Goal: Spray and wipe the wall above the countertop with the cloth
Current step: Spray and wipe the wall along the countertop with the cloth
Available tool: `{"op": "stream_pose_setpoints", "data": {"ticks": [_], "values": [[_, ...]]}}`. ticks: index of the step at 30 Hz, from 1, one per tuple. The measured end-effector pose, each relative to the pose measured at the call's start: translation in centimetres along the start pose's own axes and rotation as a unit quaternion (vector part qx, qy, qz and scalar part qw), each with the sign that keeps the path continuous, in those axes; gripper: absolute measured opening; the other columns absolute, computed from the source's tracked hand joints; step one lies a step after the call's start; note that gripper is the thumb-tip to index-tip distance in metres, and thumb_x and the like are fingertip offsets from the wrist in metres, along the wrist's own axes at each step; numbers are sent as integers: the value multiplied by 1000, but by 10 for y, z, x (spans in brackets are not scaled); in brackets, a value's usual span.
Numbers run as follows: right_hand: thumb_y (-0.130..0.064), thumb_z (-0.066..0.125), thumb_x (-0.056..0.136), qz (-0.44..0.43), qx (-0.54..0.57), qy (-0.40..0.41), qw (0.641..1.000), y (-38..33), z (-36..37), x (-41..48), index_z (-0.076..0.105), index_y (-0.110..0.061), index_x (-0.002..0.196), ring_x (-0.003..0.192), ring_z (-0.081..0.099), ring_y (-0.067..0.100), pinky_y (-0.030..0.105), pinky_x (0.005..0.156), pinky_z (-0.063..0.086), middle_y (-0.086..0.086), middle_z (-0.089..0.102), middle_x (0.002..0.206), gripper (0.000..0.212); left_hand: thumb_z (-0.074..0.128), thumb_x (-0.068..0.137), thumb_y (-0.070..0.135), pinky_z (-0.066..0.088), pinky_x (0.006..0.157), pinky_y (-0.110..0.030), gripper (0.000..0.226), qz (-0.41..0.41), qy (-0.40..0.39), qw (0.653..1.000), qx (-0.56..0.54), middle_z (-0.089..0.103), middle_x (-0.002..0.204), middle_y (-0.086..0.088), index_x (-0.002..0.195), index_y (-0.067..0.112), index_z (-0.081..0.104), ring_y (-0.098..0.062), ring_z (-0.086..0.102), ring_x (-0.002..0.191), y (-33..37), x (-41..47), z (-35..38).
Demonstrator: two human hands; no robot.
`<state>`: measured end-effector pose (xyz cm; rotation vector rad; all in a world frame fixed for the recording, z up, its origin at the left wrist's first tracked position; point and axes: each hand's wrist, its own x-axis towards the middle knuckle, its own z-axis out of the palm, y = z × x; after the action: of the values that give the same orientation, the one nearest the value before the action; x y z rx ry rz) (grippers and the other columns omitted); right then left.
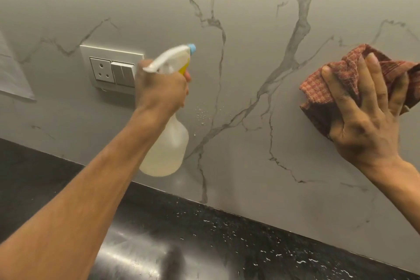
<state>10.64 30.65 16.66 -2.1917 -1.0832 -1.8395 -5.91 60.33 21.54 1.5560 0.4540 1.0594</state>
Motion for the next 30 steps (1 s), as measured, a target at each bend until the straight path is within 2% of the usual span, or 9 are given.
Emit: {"op": "stream_pose_setpoints", "data": {"ticks": [4, 10, 14, 16, 18, 19, 23, 28, 30], "values": [[-25, 66, 98, 13, -3, -16, 1000, -1, -2, -3, 27, -27, 156, 153, 6, 22, 60, 116, 9, 9, 13, 164, 70, 49, 65, -15, 48, 45, -24, 36, -48, -76, 996, 23, 61, 64, 3, 67, 16, 66, -10, 54, 49, -44, -20, 0], [-29, 44, 106, 69, 16, 8, 997, -22, -7, 18, 39, -22, 152, 146, 24, 37, 69, 111, 16, 23, 31, 155, 46, 49, 63, -15, 47, 47, -25, 30, -87, -76, 993, 40, 60, 63, -5, 65, 11, 65, -13, 52, 45, -88, -44, 0], [-44, 35, 107, 112, 5, 64, 992, -46, -3, 89, 49, -25, 146, 142, 37, 34, 56, 115, 20, 14, 43, 151, 46, 53, 71, -18, 51, 49, -21, 34, -71, -66, 995, 17, 62, 70, -1, 74, 13, 66, -7, 59, 52, -96, -46, 0], [-44, 43, 101, 104, -5, 113, 988, -66, 6, 139, 70, -21, 121, 113, 63, 30, 44, 96, 43, 8, 68, 122, 40, 53, 72, -18, 50, 48, -17, 35, -54, -60, 997, 5, 63, 72, -1, 80, 12, 67, -5, 61, 53, -97, -46, 3], [-38, 54, 89, 62, 3, 151, 987, -90, 17, 175, 76, -17, 87, 74, 65, 29, 37, 66, 43, 7, 72, 82, 29, 54, 70, -18, 51, 49, -19, 37, -52, -40, 998, -7, 63, 73, 1, 82, 14, 67, -5, 62, 53, -99, -47, 3], [-37, 57, 86, 40, 3, 146, 989, -102, 23, 185, 76, -18, 87, 73, 65, 29, 37, 67, 40, 6, 72, 82, 27, 54, 68, -18, 50, 48, -22, 37, -58, -22, 998, -12, 63, 72, 2, 79, 15, 67, -6, 62, 53, -101, -48, 2], [-31, 56, 95, -92, 66, 60, 992, -156, 54, 127, 68, -12, 126, 134, 50, 32, 47, 113, 27, 13, 55, 142, 38, 50, 57, -17, 46, 45, -24, 38, -89, 51, 994, -36, 62, 66, 5, 71, 16, 64, -8, 63, 52, -109, -52, -8], [-7, 42, 94, -304, 32, -215, 928, -190, 56, -59, 30, -15, 154, 152, 13, 23, 39, 115, 35, 6, 14, 165, 62, 50, 64, -17, 46, 42, -24, 37, -90, 26, 996, -12, 64, 55, 8, 75, 14, 67, -10, 62, 51, -116, -60, -21], [-4, 44, 89, -295, 40, -191, 935, -169, 51, -70, 47, -18, 145, 150, 20, 20, 39, 110, 40, 4, 22, 163, 58, 50, 65, -17, 47, 41, -23, 36, -91, 11, 996, -4, 64, 55, 9, 76, 13, 67, -7, 62, 50, -115, -62, -24]]}}
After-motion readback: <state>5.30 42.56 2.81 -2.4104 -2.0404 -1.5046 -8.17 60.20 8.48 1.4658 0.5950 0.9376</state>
